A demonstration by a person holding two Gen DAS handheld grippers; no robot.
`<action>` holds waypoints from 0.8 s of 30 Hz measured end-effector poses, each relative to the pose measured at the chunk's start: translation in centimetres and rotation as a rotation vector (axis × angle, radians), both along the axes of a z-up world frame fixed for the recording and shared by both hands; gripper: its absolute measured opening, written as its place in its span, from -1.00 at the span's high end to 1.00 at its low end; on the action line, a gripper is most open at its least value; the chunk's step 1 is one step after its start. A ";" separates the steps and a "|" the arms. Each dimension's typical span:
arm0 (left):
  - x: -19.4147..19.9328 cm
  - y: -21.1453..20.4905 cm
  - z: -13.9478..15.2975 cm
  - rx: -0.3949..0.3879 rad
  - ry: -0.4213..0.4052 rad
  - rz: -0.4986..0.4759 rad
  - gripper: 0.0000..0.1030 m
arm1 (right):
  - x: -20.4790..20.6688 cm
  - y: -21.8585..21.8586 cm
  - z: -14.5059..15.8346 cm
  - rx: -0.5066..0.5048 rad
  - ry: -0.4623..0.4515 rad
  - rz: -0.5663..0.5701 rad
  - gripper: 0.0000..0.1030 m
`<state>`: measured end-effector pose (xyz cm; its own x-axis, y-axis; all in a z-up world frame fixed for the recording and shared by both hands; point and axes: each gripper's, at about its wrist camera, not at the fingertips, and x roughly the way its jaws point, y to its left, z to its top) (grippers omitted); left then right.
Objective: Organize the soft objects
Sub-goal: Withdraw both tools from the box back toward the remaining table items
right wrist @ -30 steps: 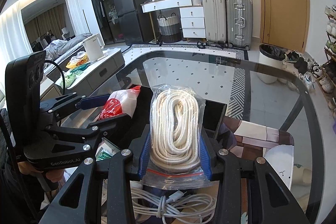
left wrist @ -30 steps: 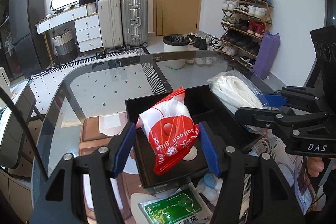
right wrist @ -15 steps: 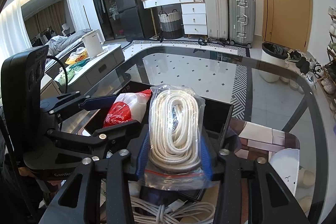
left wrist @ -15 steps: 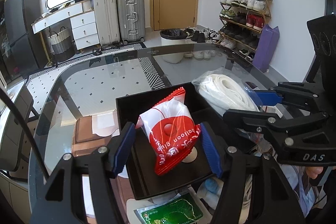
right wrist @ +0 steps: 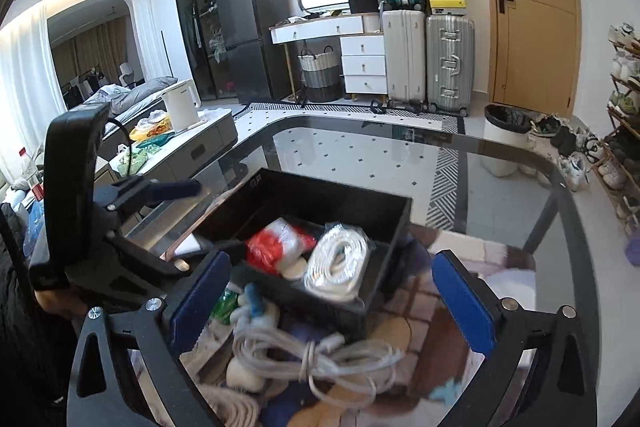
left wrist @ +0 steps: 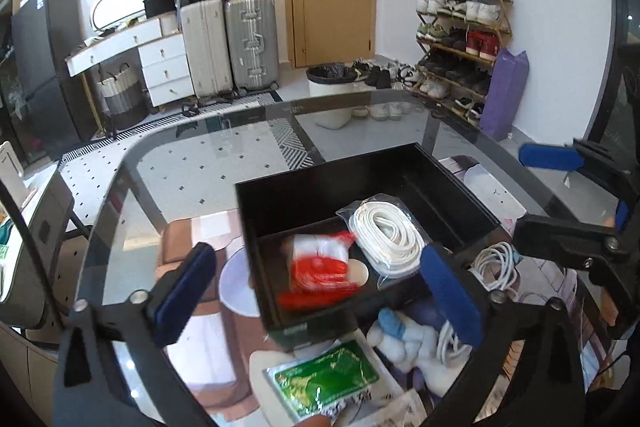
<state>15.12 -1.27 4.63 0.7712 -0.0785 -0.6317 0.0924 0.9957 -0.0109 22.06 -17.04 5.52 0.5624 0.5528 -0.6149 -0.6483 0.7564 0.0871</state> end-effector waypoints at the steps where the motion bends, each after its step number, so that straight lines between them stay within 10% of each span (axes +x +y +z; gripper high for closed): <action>1: -0.3 0.2 0.0 -0.007 -0.002 0.001 -1.00 | -0.5 -0.5 0.0 0.000 0.002 -0.008 -0.99; 24: -8.6 2.3 -1.9 -0.014 -0.001 0.064 -1.00 | -7.6 -4.5 -2.8 0.055 0.115 -0.071 -0.99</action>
<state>6.56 0.99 2.70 0.7754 -0.0381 -0.6303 0.0286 0.9993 -0.0253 14.49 -21.58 2.68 0.5288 0.5488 -0.6475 -0.5768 0.7920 0.2002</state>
